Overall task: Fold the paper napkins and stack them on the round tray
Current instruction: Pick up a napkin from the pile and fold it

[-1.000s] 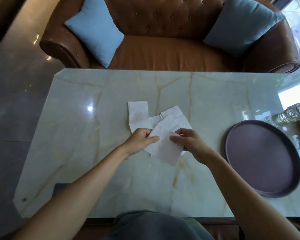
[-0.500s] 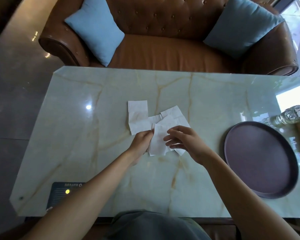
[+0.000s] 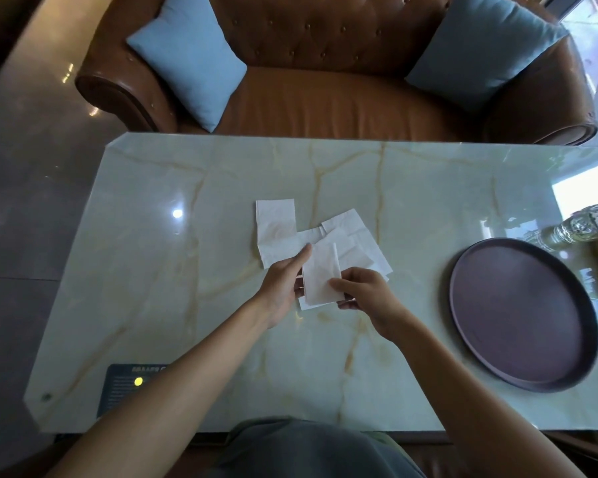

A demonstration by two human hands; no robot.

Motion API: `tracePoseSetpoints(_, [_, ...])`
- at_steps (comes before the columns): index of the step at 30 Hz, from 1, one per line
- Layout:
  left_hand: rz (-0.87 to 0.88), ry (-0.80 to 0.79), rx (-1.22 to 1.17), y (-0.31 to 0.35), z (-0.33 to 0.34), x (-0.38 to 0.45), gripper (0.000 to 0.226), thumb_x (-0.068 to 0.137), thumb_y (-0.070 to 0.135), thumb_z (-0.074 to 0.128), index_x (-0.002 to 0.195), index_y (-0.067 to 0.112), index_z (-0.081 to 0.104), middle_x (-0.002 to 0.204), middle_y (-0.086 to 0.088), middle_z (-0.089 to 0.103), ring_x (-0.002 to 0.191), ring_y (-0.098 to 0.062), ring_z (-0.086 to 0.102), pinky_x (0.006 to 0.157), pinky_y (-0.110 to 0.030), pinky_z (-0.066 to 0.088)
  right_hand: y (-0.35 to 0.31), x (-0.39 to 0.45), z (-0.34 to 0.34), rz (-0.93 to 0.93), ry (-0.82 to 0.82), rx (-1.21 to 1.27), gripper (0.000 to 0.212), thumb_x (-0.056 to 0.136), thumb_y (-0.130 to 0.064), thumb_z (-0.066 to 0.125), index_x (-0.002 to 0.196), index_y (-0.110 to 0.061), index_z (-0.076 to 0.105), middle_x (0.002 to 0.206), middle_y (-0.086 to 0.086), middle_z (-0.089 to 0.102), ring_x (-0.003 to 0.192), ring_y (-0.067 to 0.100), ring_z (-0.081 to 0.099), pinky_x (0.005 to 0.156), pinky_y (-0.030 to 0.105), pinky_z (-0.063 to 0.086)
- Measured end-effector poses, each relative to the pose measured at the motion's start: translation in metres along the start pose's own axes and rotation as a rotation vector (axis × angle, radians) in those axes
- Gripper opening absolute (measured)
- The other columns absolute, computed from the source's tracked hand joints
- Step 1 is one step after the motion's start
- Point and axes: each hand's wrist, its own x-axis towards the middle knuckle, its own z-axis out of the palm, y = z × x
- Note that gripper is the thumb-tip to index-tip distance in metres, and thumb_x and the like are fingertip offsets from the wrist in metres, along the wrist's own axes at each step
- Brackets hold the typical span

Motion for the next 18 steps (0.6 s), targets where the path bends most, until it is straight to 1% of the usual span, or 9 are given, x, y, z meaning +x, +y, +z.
tracePoseSetpoints(2, [0.090, 0.055, 0.096, -0.002, -0.003, 0.002, 0.027, 0.100, 0.030, 0.065, 0.104, 0.006, 0.077, 0.110, -0.014, 0.078, 0.098, -0.027, 0.072, 0.091, -0.041, 0.059, -0.003, 0.001, -0.002, -0.018, 0.016, -0.003, 0.014, 0.094, -0.015, 0.071, 0.090, -0.004, 0.065, 0.075, 0.004, 0.066, 0.058, 0.011, 0.063, 0.064, 0.025, 0.057])
tracePoseSetpoints(4, [0.125, 0.095, 0.126, -0.004, -0.003, 0.003, 0.022, 0.100, 0.021, 0.064, 0.103, 0.004, 0.076, 0.112, -0.019, 0.077, 0.098, -0.027, 0.073, 0.093, -0.045, 0.060, -0.006, 0.001, -0.003, -0.022, 0.019, 0.024, 0.015, 0.095, -0.018, 0.071, 0.089, -0.006, 0.066, 0.075, 0.002, 0.068, 0.061, 0.012, 0.068, 0.065, 0.027, 0.058])
tracePoseSetpoints(6, [0.129, 0.096, 0.117, -0.005, -0.003, 0.002, 0.020, 0.100, 0.021, 0.064, 0.105, 0.005, 0.076, 0.113, -0.019, 0.077, 0.096, -0.026, 0.074, 0.091, -0.045, 0.061, -0.008, 0.000, -0.002, -0.023, -0.009, 0.029, 0.014, 0.096, -0.019, 0.070, 0.091, -0.006, 0.066, 0.075, 0.001, 0.071, 0.067, 0.016, 0.072, 0.067, 0.028, 0.060])
tracePoseSetpoints(8, [0.116, 0.086, 0.111, -0.003, -0.005, 0.000, 0.018, 0.098, 0.022, 0.066, 0.106, 0.008, 0.075, 0.110, -0.016, 0.078, 0.095, -0.026, 0.075, 0.087, -0.042, 0.061, -0.010, -0.001, -0.002, -0.046, -0.022, -0.013, 0.010, 0.096, -0.014, 0.068, 0.090, -0.006, 0.068, 0.076, 0.002, 0.072, 0.070, 0.018, 0.071, 0.067, 0.028, 0.058])
tracePoseSetpoints(11, [0.095, 0.050, 0.064, 0.008, -0.012, -0.005, 0.017, 0.093, 0.025, 0.074, 0.103, 0.011, 0.074, 0.097, -0.011, 0.076, 0.084, -0.025, 0.071, 0.076, -0.035, 0.060, -0.016, 0.000, -0.008, -0.113, -0.010, -0.116, 0.009, 0.094, -0.008, 0.067, 0.087, -0.005, 0.072, 0.079, 0.004, 0.070, 0.075, 0.021, 0.065, 0.072, 0.034, 0.055])
tracePoseSetpoints(13, [0.095, 0.016, 0.106, 0.022, -0.018, -0.006, 0.024, 0.088, 0.030, 0.078, 0.105, 0.013, 0.074, 0.092, -0.007, 0.073, 0.082, -0.023, 0.068, 0.074, -0.034, 0.059, -0.023, 0.000, -0.014, -0.136, -0.055, -0.210, 0.012, 0.094, -0.010, 0.067, 0.089, -0.001, 0.073, 0.083, 0.006, 0.069, 0.079, 0.021, 0.066, 0.079, 0.041, 0.054])
tracePoseSetpoints(15, [0.112, -0.048, 0.312, 0.036, -0.023, -0.004, 0.040, 0.082, 0.043, 0.080, 0.108, 0.013, 0.074, 0.088, 0.000, 0.071, 0.082, -0.018, 0.065, 0.074, -0.034, 0.055, -0.032, 0.000, -0.019, -0.147, -0.117, -0.301, 0.019, 0.093, -0.015, 0.066, 0.090, 0.002, 0.072, 0.084, 0.006, 0.067, 0.080, 0.018, 0.063, 0.079, 0.040, 0.051])
tracePoseSetpoints(17, [0.146, -0.145, 0.531, 0.045, -0.022, -0.003, 0.063, 0.081, 0.052, 0.078, 0.111, -0.003, 0.069, 0.087, -0.004, 0.059, 0.081, -0.020, 0.055, 0.073, -0.035, 0.044, -0.041, -0.001, -0.021, -0.159, -0.150, -0.352, 0.023, 0.091, -0.021, 0.065, 0.088, 0.001, 0.071, 0.080, 0.000, 0.065, 0.076, 0.013, 0.060, 0.076, 0.035, 0.047])
tracePoseSetpoints(18, [0.158, -0.189, 0.599, 0.049, -0.020, -0.004, 0.069, 0.083, 0.052, 0.077, 0.109, -0.010, 0.064, 0.087, -0.004, 0.054, 0.079, -0.022, 0.050, 0.072, -0.036, 0.042, -0.045, -0.001, -0.021, -0.166, -0.157, -0.356, 0.022, 0.090, -0.023, 0.065, 0.086, -0.002, 0.072, 0.079, -0.002, 0.065, 0.074, 0.011, 0.059, 0.074, 0.032, 0.047])
